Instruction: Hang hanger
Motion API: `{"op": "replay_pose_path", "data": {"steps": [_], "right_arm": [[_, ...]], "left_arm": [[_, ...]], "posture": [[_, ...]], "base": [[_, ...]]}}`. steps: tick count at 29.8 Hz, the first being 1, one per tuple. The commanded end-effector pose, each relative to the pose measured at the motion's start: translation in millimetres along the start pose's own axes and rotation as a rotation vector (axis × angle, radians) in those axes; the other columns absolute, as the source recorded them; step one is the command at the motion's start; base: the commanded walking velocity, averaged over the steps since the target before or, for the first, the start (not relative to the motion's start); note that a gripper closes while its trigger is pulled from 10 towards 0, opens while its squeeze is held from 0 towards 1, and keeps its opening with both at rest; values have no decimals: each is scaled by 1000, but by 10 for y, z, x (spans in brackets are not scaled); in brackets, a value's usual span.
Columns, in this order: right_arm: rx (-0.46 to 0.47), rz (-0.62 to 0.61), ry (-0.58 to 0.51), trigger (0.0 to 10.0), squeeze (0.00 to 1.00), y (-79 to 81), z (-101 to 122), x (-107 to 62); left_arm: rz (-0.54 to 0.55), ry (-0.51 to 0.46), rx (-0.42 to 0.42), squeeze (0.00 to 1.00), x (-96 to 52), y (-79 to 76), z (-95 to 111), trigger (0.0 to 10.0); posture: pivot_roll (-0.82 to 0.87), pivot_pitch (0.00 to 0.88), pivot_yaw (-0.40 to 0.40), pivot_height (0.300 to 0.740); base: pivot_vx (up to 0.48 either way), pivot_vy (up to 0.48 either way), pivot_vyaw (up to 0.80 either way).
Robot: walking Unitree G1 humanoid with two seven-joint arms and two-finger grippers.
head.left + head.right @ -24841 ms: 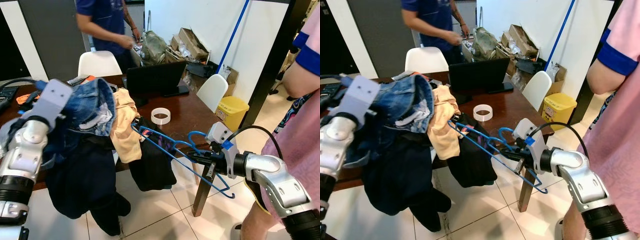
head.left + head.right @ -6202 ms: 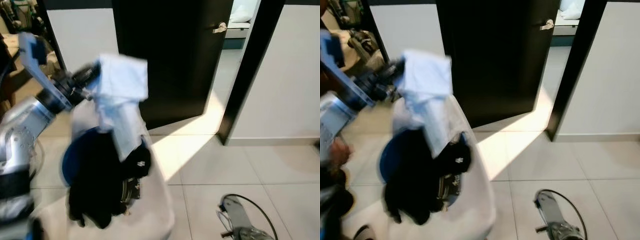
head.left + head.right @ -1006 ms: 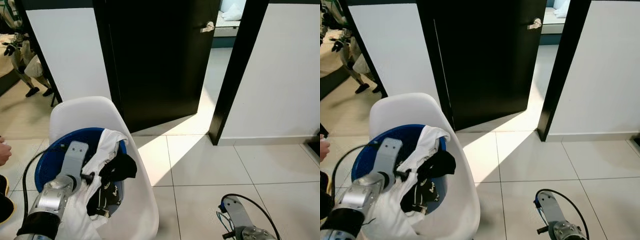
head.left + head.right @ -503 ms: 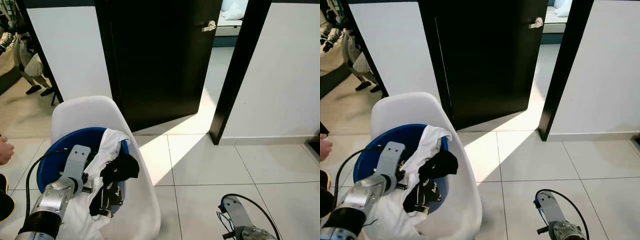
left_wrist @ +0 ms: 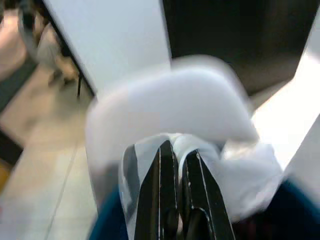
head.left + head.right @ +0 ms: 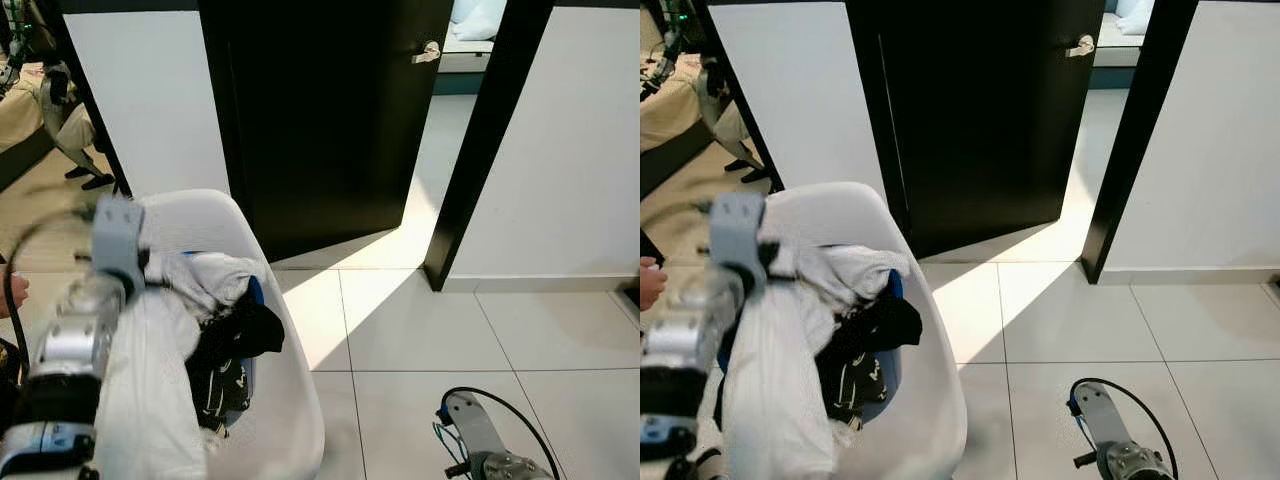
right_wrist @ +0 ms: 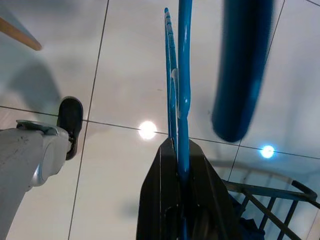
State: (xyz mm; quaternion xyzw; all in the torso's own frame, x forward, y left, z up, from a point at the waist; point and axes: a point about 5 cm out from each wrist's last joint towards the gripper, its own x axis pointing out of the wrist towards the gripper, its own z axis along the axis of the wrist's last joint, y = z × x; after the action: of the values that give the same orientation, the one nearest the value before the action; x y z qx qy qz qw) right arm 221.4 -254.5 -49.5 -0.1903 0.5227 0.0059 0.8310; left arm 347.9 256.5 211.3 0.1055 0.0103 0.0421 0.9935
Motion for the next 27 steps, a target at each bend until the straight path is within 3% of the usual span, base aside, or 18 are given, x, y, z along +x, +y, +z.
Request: {"op": "replay_pose_path", "data": {"steps": [1,3,4,5,6,7,8,9,11,12,14,18,21,23,24,25,26,27], "right_arm": [[-7,2,3,10000,0,28,0,3],[-5,3,2,10000,0,32,3,3],[-5,3,2,10000,0,32,3,3],[-4,3,2,10000,0,36,3,4],[-1,3,2,10000,0,41,0,5],[-1,3,2,10000,0,41,0,5],[1,2,2,10000,0,44,-2,5],[1,2,2,10000,0,44,-2,5],[7,2,1,10000,0,50,-7,6],[7,2,1,10000,0,50,-7,6],[11,2,2,10000,0,51,-13,6],[13,1,3,10000,0,49,-20,7],[15,1,3,10000,0,50,-19,7],[17,1,1,10000,0,53,-16,7],[18,1,0,10000,0,53,-14,7],[18,1,-1,10000,0,53,-11,7],[19,0,-1,10000,0,53,-9,7],[19,0,-1,10000,0,52,-7,7]], "left_arm": [[-14,-134,14,0,-5,63,356,0],[-24,-225,20,0,-10,91,616,0],[-24,-225,20,0,-10,91,616,0],[-13,-280,24,0,-21,132,768,0],[27,-391,39,0,-65,240,1076,0],[27,-391,39,0,-65,240,1076,0],[57,-466,49,0,-113,315,1281,0],[57,-466,49,0,-113,315,1281,0],[151,-649,69,0,-296,517,1757,0],[151,-649,69,0,-296,517,1757,0],[210,-773,86,0,-472,642,2046,0],[223,-862,139,0,-618,687,2212,0],[171,-855,156,0,-619,635,2134,0],[113,-721,153,0,-525,563,1756,0],[60,-617,169,0,-474,481,1467,0],[16,-508,197,0,-451,396,1161,0],[-10,-446,216,0,-451,343,981,0],[-26,-366,198,0,-469,287,714,0]], "posture": [[-13,0,3,740],[-14,0,5,740],[-14,0,5,740],[-13,0,6,740],[-14,0,9,740],[-14,0,9,740],[-14,0,9,740],[-14,0,9,740],[-12,0,11,740],[-12,0,11,740],[-10,0,10,740],[-2,0,8,740],[0,0,10,740],[-7,0,20,740],[-7,0,22,740],[-8,0,23,740],[-8,0,23,740],[4,0,24,740]], "base": [[0,0,0],[0,0,0],[0,0,0],[0,0,0],[0,0,0],[0,0,0],[0,0,0],[0,0,0],[0,0,0],[0,0,0],[0,0,0],[0,0,0],[0,0,0],[0,0,0],[0,0,0],[0,0,0],[0,0,0],[0,0,0]]}}
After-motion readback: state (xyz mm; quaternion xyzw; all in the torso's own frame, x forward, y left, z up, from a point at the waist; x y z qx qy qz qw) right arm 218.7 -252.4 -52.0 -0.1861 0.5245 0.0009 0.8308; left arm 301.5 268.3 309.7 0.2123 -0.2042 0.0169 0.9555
